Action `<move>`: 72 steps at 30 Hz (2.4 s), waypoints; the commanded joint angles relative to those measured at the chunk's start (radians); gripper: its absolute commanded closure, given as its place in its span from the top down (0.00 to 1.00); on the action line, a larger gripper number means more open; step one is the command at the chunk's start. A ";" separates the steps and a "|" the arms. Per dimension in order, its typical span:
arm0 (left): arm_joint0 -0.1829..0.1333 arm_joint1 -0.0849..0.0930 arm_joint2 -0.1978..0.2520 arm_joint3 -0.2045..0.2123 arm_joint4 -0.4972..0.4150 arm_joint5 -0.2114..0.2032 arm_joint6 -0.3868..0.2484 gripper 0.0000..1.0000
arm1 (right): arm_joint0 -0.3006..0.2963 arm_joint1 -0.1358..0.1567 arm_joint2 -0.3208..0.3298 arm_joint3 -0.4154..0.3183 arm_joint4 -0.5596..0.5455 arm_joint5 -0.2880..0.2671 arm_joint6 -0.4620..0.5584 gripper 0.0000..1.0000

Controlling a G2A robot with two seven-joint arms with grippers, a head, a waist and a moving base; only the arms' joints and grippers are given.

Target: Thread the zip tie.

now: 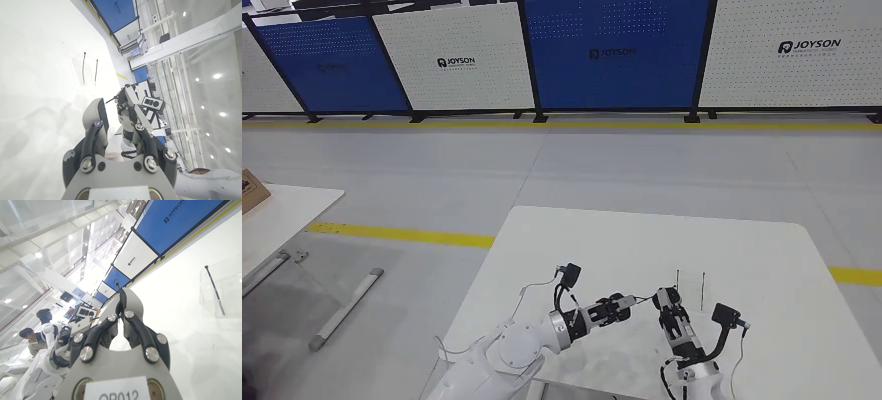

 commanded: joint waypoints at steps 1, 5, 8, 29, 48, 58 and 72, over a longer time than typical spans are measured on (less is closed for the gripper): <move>-0.003 -0.001 0.003 0.001 0.000 0.001 0.001 0.27 | -0.003 0.001 -0.002 -0.004 -0.008 -0.008 0.004 0.00; -0.008 -0.003 0.007 0.003 -0.007 -0.003 0.004 0.27 | -0.011 0.001 -0.005 -0.011 -0.026 -0.018 0.008 0.00; -0.009 -0.003 0.006 0.005 -0.012 -0.009 0.008 0.25 | -0.014 0.002 -0.005 -0.013 -0.029 -0.020 0.008 0.00; -0.013 -0.004 0.006 0.016 -0.016 -0.012 0.010 0.00 | -0.008 0.000 -0.002 0.000 -0.030 -0.031 0.013 0.00; -0.008 0.000 -0.015 0.002 0.007 0.017 0.026 0.00 | -0.022 0.003 0.017 -0.015 0.018 -0.057 0.059 1.00; 0.046 0.015 -0.096 -0.055 -0.048 0.000 0.017 0.00 | -0.071 0.011 0.046 -0.072 0.040 -0.096 0.055 1.00; 0.058 0.014 -0.104 -0.068 -0.098 -0.005 0.027 0.00 | -0.064 0.016 0.056 -0.064 -0.077 -0.059 0.048 1.00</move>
